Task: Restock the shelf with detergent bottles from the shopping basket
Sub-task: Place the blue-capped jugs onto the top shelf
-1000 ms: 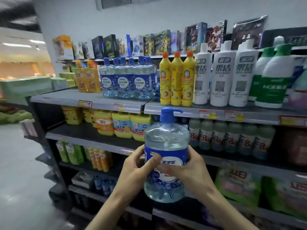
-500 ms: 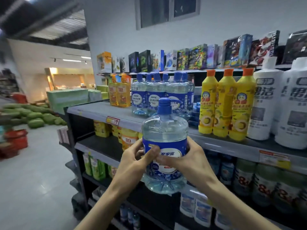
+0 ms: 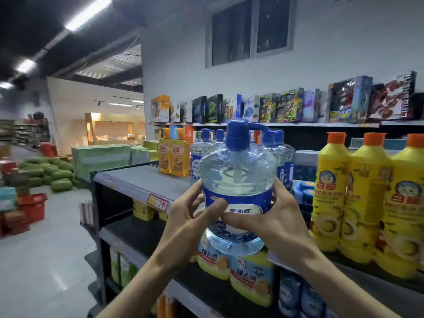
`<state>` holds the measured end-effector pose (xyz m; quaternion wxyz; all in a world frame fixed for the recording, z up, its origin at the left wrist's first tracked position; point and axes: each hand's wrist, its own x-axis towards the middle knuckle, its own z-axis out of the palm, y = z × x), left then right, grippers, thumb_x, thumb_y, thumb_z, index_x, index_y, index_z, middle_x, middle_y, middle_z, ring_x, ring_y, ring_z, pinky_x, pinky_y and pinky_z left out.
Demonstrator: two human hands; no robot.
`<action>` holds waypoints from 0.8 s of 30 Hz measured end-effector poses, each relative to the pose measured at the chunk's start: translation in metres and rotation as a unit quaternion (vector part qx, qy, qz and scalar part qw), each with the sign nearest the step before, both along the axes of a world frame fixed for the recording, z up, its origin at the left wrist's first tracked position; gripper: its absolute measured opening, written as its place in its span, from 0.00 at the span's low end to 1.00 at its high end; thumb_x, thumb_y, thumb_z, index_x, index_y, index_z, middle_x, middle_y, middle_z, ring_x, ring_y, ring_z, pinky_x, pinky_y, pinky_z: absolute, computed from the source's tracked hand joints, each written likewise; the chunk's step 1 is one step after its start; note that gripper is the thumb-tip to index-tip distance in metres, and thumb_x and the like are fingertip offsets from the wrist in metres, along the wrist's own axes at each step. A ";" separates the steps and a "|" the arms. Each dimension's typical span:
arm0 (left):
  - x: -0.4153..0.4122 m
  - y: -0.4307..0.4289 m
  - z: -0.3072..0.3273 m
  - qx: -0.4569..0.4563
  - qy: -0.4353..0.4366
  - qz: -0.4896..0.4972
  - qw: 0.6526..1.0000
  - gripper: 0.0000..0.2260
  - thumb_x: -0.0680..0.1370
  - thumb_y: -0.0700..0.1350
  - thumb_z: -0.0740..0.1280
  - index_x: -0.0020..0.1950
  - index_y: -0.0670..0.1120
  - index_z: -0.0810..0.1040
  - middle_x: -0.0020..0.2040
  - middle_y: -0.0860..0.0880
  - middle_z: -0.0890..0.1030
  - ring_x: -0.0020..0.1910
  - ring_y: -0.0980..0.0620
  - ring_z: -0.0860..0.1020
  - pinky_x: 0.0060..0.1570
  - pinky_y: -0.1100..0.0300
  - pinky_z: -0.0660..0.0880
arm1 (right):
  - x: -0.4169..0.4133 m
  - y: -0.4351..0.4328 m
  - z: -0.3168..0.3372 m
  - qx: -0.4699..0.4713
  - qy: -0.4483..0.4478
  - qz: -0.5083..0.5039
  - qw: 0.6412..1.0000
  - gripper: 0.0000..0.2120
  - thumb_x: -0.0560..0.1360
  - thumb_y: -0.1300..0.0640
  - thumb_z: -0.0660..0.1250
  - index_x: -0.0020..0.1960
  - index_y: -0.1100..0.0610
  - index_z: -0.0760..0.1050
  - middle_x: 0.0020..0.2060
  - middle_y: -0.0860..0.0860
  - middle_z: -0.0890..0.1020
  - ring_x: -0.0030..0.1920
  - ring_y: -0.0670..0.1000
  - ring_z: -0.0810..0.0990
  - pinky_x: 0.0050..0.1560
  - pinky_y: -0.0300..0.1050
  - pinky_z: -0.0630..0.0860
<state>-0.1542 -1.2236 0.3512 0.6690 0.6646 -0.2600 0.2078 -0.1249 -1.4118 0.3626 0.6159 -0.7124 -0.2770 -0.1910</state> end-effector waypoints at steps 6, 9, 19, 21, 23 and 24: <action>0.055 0.027 0.006 -0.016 -0.052 -0.032 0.998 0.24 0.79 0.45 0.68 0.76 0.50 0.73 0.68 0.51 0.83 0.67 0.50 0.82 0.59 0.59 0.81 | 0.036 0.030 0.015 0.003 -0.034 -0.036 0.999 0.40 0.57 0.55 0.90 0.64 0.47 0.76 0.55 0.44 0.87 0.53 0.44 0.88 0.49 0.41 0.85; 0.082 0.049 0.012 -0.022 -0.051 -0.054 0.997 0.26 0.79 0.45 0.69 0.77 0.48 0.72 0.69 0.50 0.82 0.68 0.49 0.81 0.63 0.55 0.81 | 0.052 0.052 0.022 -0.001 -0.053 -0.052 0.997 0.39 0.58 0.59 0.89 0.65 0.50 0.75 0.54 0.43 0.87 0.52 0.43 0.88 0.48 0.37 0.84; 0.161 0.140 0.030 0.002 -0.069 -0.089 0.994 0.22 0.78 0.45 0.68 0.73 0.52 0.76 0.66 0.55 0.84 0.66 0.57 0.81 0.58 0.63 0.80 | 0.118 0.142 0.028 0.000 -0.082 -0.123 0.989 0.41 0.59 0.55 0.89 0.67 0.49 0.74 0.56 0.45 0.87 0.54 0.44 0.87 0.52 0.43 0.85; 0.178 0.156 0.030 -0.001 -0.059 -0.098 0.993 0.22 0.79 0.45 0.68 0.73 0.51 0.76 0.67 0.52 0.84 0.67 0.53 0.81 0.60 0.58 0.81 | 0.132 0.159 0.026 -0.002 -0.086 -0.136 0.987 0.42 0.60 0.53 0.90 0.68 0.49 0.74 0.56 0.45 0.87 0.55 0.45 0.87 0.54 0.45 0.85; 0.195 0.168 0.028 -0.005 -0.052 -0.103 0.993 0.21 0.79 0.44 0.68 0.73 0.49 0.77 0.67 0.49 0.83 0.68 0.48 0.81 0.64 0.51 0.79 | 0.145 0.172 0.025 -0.009 -0.085 -0.151 0.985 0.42 0.59 0.51 0.90 0.68 0.49 0.74 0.57 0.46 0.87 0.56 0.45 0.87 0.56 0.48 0.85; 0.203 0.172 0.027 -0.007 -0.048 -0.103 0.994 0.21 0.80 0.44 0.68 0.73 0.47 0.77 0.67 0.47 0.84 0.68 0.46 0.81 0.64 0.50 0.79 | 0.152 0.176 0.024 -0.008 -0.081 -0.157 0.984 0.42 0.60 0.52 0.90 0.68 0.50 0.74 0.57 0.46 0.87 0.56 0.45 0.87 0.56 0.48 0.85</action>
